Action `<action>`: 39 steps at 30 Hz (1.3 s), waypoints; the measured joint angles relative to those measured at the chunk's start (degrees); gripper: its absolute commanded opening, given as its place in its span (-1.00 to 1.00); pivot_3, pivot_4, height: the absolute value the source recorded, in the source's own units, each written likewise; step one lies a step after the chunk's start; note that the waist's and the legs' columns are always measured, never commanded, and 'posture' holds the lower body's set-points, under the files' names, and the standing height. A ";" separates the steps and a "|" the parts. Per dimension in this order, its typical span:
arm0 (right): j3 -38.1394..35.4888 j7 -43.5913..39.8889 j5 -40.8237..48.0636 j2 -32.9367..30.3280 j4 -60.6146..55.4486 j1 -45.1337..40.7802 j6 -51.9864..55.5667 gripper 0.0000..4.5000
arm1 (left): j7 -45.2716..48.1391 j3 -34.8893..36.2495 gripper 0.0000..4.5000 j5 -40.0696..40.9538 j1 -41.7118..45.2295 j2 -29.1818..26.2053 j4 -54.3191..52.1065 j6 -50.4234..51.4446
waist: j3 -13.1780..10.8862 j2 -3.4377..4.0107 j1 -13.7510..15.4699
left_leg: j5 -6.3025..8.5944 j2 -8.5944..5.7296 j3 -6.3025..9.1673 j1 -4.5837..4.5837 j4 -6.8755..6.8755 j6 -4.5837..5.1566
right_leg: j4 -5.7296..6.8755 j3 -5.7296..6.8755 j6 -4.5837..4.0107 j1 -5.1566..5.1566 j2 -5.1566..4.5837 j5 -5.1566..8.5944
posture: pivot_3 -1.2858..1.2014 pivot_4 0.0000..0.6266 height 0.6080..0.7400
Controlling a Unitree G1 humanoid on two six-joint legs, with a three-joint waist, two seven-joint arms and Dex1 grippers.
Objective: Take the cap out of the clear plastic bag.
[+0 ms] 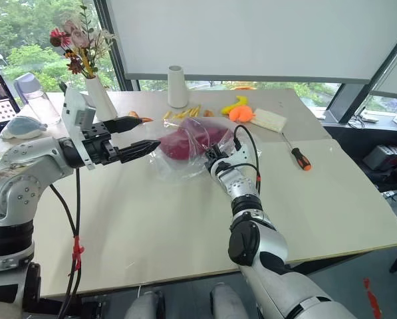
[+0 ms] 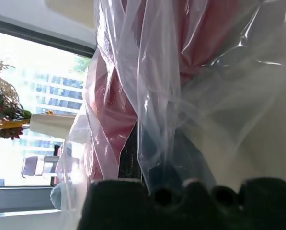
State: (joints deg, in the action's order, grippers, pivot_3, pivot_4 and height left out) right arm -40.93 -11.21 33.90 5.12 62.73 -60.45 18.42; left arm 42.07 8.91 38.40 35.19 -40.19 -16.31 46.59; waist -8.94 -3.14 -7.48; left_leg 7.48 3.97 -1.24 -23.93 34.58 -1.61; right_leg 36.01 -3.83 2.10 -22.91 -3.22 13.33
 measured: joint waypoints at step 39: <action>57.19 -16.41 -46.38 -26.75 6.60 -5.30 -35.28 0.70 | 1.08 -1.63 1.00 -0.55 0.91 1.44 2.90 -0.62 | -0.53 0.53 3.96 | -0.06 -0.15 0.04 -2.06 0.21 0.19 | 0.95 -0.16 0.11 -2.23 0.11 0.00 | 0.03 -0.52 1.00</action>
State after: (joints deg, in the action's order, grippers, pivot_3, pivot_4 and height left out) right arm 16.26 -27.62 -12.49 -21.63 69.33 -65.75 -16.85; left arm 43.15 7.28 37.85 36.10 -38.76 -13.41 45.97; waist -9.47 -2.61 -3.52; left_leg 7.42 3.82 -1.20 -25.99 34.79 -1.43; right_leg 36.96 -3.98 2.21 -25.14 -3.11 13.33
